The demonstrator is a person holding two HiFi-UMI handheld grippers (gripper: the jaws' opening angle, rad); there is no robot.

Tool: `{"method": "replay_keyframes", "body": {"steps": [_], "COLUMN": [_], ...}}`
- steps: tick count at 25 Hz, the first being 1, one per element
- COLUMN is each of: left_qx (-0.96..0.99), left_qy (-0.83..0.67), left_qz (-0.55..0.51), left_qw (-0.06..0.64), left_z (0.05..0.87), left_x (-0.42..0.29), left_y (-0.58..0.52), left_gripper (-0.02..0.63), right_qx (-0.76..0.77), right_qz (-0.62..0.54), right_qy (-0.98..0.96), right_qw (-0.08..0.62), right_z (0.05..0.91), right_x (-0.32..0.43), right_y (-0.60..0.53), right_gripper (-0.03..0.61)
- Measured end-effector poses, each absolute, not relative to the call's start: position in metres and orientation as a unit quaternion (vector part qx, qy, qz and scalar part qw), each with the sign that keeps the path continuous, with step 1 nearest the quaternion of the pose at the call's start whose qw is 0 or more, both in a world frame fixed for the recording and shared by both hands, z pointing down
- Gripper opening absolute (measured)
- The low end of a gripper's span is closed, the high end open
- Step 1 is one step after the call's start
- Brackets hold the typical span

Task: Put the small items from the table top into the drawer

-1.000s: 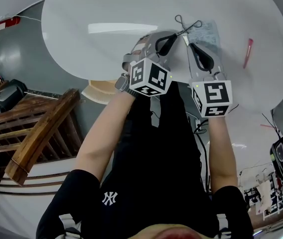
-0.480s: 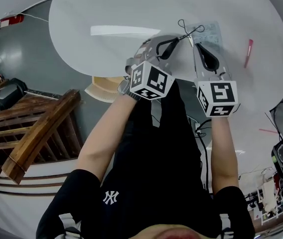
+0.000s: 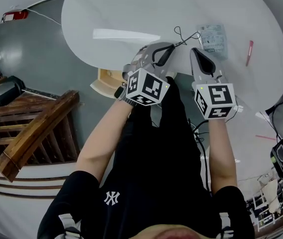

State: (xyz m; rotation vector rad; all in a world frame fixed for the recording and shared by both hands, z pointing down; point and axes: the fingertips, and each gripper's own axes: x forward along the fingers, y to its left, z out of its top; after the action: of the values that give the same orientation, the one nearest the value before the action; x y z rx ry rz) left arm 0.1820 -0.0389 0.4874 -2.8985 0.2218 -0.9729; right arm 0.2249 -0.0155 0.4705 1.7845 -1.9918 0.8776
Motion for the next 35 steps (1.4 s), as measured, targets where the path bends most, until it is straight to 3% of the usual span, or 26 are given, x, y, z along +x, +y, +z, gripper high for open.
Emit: {"method": "replay_keyframes", "body": {"steps": [17, 35], "left_qx": [-0.94, -0.931], "left_qy": [0.113, 0.144], "left_qz": [-0.317, -0.334], "left_qw": [0.049, 0.038], "left_z": [0.44, 0.452], "left_x": [0.047, -0.079], "left_y": [-0.019, 0.021], "left_gripper": [0.009, 0.011], "right_qx": [0.6, 0.564], "right_qz": [0.283, 0.265], "right_qy": [-0.733, -0.766], "right_qw": [0.148, 0.155], "right_z": [0.419, 0.413], "right_x": [0.102, -0.031], "right_y": [-0.014, 0.004], "right_gripper": [0.023, 0.023]}}
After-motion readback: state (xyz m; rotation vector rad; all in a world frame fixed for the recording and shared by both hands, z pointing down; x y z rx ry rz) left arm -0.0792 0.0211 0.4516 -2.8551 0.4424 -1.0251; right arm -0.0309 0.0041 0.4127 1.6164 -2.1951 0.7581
